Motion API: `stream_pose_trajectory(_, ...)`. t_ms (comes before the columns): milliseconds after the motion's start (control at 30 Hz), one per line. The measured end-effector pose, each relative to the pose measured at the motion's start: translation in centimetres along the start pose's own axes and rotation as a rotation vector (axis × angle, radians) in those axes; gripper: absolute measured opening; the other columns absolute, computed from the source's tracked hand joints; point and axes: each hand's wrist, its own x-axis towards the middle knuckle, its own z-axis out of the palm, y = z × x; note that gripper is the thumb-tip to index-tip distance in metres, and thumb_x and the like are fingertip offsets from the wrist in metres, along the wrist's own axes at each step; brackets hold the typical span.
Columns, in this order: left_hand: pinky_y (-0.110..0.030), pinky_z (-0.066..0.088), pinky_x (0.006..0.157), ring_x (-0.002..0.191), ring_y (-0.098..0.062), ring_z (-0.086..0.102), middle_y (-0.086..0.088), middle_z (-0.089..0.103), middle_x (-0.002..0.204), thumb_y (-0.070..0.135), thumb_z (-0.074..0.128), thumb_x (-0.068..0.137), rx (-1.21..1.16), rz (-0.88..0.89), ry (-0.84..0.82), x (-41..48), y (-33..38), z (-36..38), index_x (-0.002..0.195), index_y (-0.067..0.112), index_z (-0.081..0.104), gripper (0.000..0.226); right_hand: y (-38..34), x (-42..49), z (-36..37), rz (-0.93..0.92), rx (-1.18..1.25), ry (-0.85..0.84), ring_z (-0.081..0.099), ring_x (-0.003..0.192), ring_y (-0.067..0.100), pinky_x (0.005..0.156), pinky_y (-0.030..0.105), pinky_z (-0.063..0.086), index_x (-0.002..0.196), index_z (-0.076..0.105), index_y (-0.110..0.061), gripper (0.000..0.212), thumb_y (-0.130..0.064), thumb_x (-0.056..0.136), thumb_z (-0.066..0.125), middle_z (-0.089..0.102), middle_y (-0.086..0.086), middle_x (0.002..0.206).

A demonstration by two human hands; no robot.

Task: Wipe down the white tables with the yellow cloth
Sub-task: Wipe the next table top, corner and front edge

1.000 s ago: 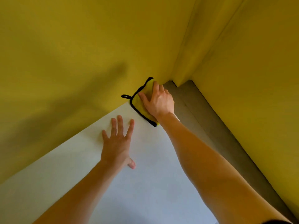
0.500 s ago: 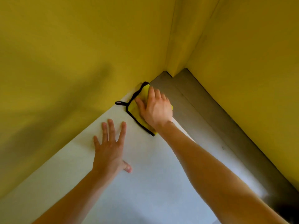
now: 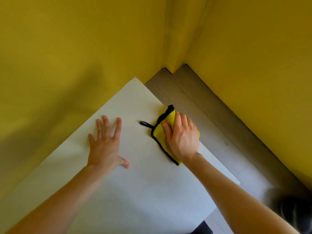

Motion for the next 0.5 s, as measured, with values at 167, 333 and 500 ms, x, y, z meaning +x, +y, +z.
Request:
stream_pose_trajectory(167, -0.068, 0.021, 0.13, 0.164, -0.041, -0.024, -0.018, -0.037, 0.172, 0.079, 0.095, 0.045, -0.014, -0.01, 0.005, 0.0, 0.2, 0.0, 0.16, 0.031, -0.039, 0.184, -9.5, 11.4, 4.7, -0.034, -0.001, 0.007, 0.065, 0.091, 0.04, 0.075, 0.047, 0.049, 0.134, 0.062, -0.005, 0.057, -0.053, 0.107, 0.053, 0.069, 0.015, 0.11)
stream_pose_trajectory(333, -0.067, 0.026, 0.128, 0.166, -0.041, -0.019, -0.019, -0.033, 0.173, 0.081, 0.095, 0.043, 0.019, -0.027, 0.017, -0.3, 0.2, 0.2, 0.164, 0.03, -0.033, 0.183, -7.4, 10.2, 4.2, -0.08, 0.092, 0.019, 0.065, 0.087, 0.041, 0.073, 0.047, 0.052, 0.133, 0.063, -0.005, 0.054, -0.052, 0.107, 0.056, 0.069, 0.015, 0.107)
stream_pose_trajectory(500, -0.057, 0.046, 0.115, 0.164, -0.033, 0.005, -0.01, -0.006, 0.172, 0.07, 0.102, 0.043, 0.06, 0.014, 0.099, -1.5, 2.2, -0.7, 0.169, 0.023, -0.009, 0.174, 3.6, -3.6, -1.2, -0.012, 0.018, -0.046, 0.065, 0.103, 0.036, 0.089, 0.048, 0.055, 0.144, 0.057, -0.009, 0.058, -0.057, 0.113, 0.046, 0.068, 0.011, 0.126)
